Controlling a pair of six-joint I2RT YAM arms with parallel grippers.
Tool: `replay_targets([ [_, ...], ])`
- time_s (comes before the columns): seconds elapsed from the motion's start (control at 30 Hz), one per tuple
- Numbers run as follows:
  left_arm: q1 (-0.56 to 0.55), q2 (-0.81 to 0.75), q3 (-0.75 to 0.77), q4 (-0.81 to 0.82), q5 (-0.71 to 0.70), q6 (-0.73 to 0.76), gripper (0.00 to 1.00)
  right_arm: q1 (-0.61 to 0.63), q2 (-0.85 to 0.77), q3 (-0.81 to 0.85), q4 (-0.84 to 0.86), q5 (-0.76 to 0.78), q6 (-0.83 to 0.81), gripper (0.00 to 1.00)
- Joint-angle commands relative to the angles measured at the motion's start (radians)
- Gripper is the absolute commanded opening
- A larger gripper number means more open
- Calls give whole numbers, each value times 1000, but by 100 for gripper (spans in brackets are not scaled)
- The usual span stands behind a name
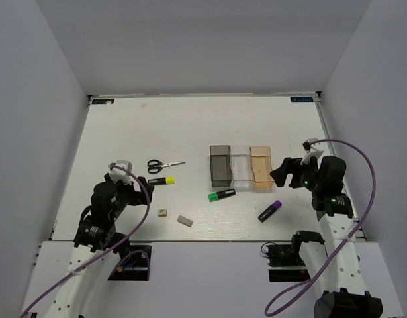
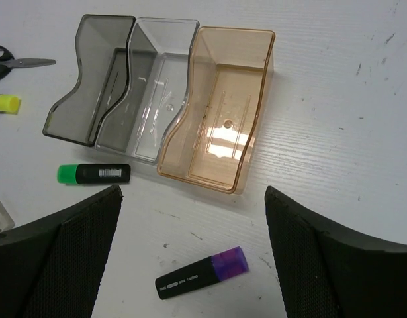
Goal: Sort the stationery into containers
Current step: Pick up the scissors from the center of the board.
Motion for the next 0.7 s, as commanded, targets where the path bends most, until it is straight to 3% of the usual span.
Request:
replay_targets([
  [0.0, 3, 22, 4, 13, 33, 11, 100, -1, -18, 1, 45, 6, -8, 90],
  [0.13, 4, 45, 8, 7, 36, 5, 100, -3, -27, -24, 33, -110, -113, 90],
  [0.17, 4, 56, 7, 10, 37, 5, 100, 0, -27, -30, 10, -132, -136, 83],
  [0.2, 4, 61, 7, 11, 40, 2, 100, -3, -27, -33, -4, -156, -235, 66],
  [0.23, 3, 68, 8, 11, 40, -6, 96, -3, -27, -41, -13, -190, -256, 37],
  [0.27, 3, 84, 8, 27, 34, -13, 86, -1, -26, -42, -10, -200, -267, 0],
  [0.3, 4, 96, 7, 30, 31, -13, 39, -3, -23, -41, -7, -195, -255, 0],
  [0.37, 1, 183, 23, 31, 7, -21, 0, 0, -15, -33, -9, -190, -253, 0],
  [0.4, 1, 218, 74, 21, 0, -24, 0, 0, -14, -26, -10, -195, -256, 11],
  [0.43, 1, 254, 97, 13, -3, -24, 0, 0, -1, -21, -16, -195, -258, 44],
  [0.47, 1, 332, 149, 1, -12, -20, 0, 2, 2, -18, -24, -213, -262, 71],
  [0.5, 1, 420, 210, -11, -9, -20, 3, 2, 9, -4, -32, -218, -284, 83],
  [0.53, 3, 511, 273, -24, -21, -18, 15, 6, 17, 0, -51, -227, -285, 74],
  [0.57, 1, 560, 307, -48, -36, -18, 32, 8, 22, 5, -55, -242, -287, 57],
  [0.6, 3, 661, 385, -95, -88, -24, 54, 9, 28, 14, -61, -243, -269, 20],
  [0.63, 4, 776, 469, -116, -89, -12, 57, 9, 29, 17, -59, -246, -262, 11],
  [0.67, 6, 826, 506, -155, -87, 25, 62, 11, 32, 19, -58, -250, -258, 9],
])
